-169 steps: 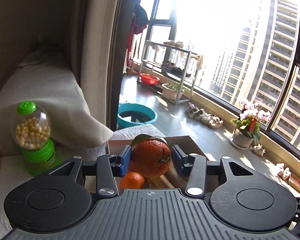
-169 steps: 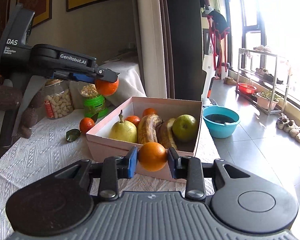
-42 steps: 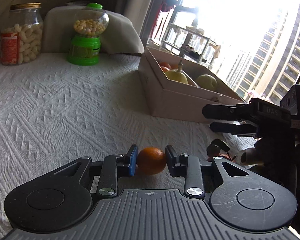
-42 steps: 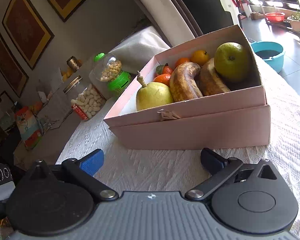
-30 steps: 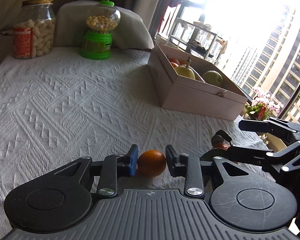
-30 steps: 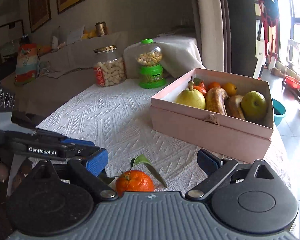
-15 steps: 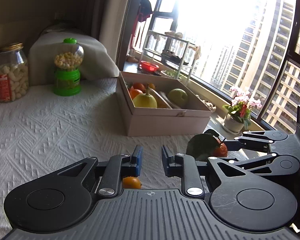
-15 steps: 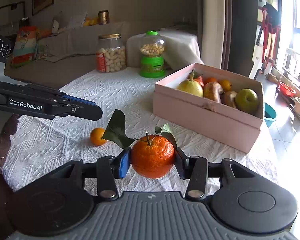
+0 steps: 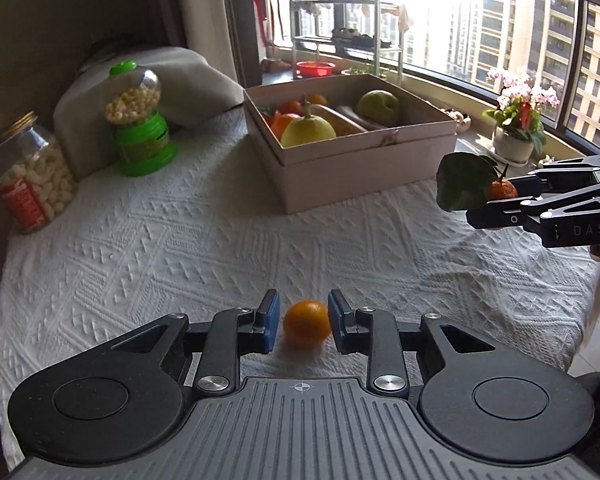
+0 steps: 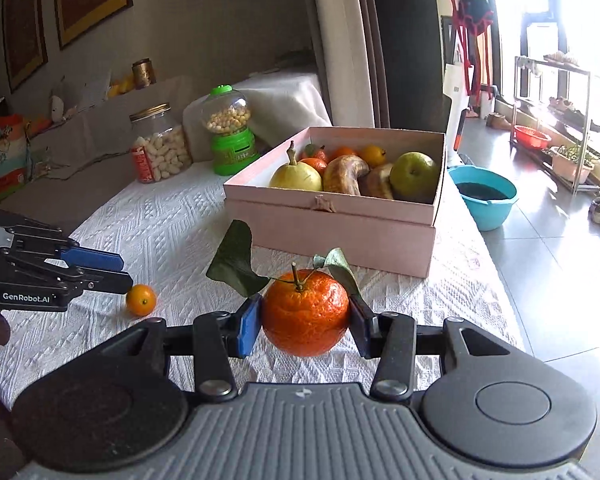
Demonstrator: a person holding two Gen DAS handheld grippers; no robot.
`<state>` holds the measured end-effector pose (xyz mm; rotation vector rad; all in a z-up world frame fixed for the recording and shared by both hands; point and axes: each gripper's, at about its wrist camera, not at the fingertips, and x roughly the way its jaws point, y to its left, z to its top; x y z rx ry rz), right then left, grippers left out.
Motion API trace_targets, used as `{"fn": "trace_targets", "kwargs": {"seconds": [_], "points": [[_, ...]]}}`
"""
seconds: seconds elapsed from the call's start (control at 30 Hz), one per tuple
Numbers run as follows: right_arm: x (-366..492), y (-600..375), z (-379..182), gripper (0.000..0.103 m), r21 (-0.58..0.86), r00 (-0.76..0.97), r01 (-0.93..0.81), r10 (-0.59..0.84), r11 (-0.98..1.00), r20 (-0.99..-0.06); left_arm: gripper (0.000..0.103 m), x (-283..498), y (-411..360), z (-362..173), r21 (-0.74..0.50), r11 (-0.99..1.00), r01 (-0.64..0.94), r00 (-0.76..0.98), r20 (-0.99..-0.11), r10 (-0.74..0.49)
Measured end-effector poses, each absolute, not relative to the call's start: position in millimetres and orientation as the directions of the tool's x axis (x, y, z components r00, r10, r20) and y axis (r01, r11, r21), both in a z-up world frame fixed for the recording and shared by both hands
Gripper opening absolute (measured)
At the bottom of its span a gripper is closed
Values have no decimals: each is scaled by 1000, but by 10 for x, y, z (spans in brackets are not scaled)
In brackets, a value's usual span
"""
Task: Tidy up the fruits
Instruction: 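Lower the leafy tangerine into the pink box with the right gripper while the left releases its tangerine inside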
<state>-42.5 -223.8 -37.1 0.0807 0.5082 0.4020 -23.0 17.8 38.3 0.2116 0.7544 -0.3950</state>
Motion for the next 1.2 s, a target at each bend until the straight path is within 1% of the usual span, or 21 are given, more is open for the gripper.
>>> {"fn": "trace_targets", "kwargs": {"seconds": [0.07,0.13,0.17,0.37,0.4,0.43,0.57,0.7,0.83,0.9,1.0,1.13,1.2], "points": [[-435,-2201,-385,46,169,792,-366,401,915,-460,31,-213,143,346,46,903,428,647,-713,-271],[-457,-2177,-392,46,156,791,-373,401,915,-462,36,-226,111,330,63,900,431,648,-715,-261],[-460,-2176,-399,46,153,791,-371,398,916,-464,36,-224,104,326,67,900,431,647,-718,-256],[-432,-2192,-425,46,160,791,-352,384,922,-476,36,-115,161,238,64,918,391,624,-752,-213],[-439,-2197,-415,46,158,794,-350,382,923,-473,34,-100,182,212,53,919,390,617,-756,-218],[-446,-2202,-398,46,156,797,-348,380,924,-469,33,-102,202,207,42,920,390,623,-747,-231],[-496,-2241,-310,46,136,825,-334,359,933,-437,32,-128,259,325,-44,912,408,648,-690,-323],[-496,-2305,-200,46,122,849,-318,340,940,-406,32,44,225,662,-113,903,413,702,-592,-395],[-443,-2370,-108,46,130,868,-291,319,948,-381,32,447,0,1030,-154,875,459,733,-491,-471],[-418,-2381,-89,46,136,873,-278,309,951,-377,33,688,-140,1104,-198,854,481,720,-467,-513],[-378,-2376,-67,46,140,875,-265,299,954,-380,33,1019,-297,1103,-311,806,504,655,-470,-591],[-362,-2409,-18,46,129,884,-248,278,960,-375,33,942,-142,1083,-310,826,470,709,-426,-563],[-308,-2419,19,46,122,887,-243,271,962,-374,33,832,30,1008,-301,851,430,733,-434,-523]]}}
